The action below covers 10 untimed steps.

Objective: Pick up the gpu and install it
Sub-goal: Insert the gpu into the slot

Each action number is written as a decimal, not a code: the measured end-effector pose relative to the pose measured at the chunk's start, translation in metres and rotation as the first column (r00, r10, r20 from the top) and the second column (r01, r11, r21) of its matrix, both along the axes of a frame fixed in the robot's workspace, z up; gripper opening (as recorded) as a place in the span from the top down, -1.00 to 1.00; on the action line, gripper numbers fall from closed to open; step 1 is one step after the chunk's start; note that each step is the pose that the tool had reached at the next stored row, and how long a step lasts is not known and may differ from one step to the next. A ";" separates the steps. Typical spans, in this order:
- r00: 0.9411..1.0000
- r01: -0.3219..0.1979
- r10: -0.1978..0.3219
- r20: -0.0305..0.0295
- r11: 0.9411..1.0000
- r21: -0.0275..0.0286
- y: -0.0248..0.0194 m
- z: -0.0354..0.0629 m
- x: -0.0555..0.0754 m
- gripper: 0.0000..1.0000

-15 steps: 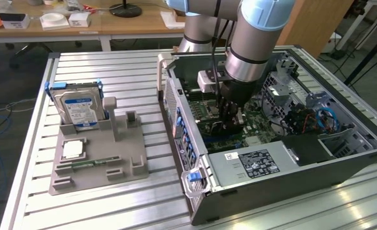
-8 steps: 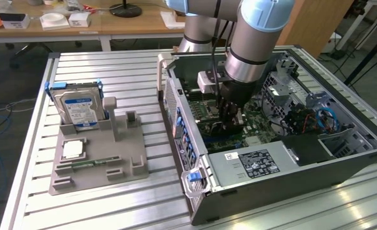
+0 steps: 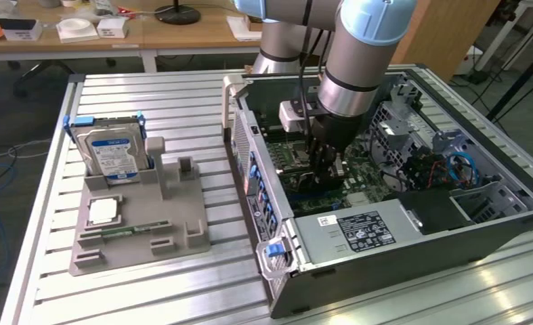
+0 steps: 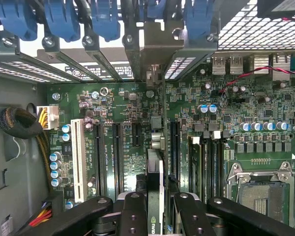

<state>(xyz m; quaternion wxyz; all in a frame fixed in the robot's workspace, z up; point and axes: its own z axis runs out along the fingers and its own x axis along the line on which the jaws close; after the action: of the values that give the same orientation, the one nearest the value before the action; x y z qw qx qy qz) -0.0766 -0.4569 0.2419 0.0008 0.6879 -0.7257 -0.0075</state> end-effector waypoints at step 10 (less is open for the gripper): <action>1.000 0.000 0.000 0.000 1.000 0.000 0.0000 0.0000 0.000 0.48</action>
<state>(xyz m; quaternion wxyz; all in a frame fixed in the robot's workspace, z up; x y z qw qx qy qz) -0.0766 -0.4569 0.2419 0.0007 0.6879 -0.7258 -0.0075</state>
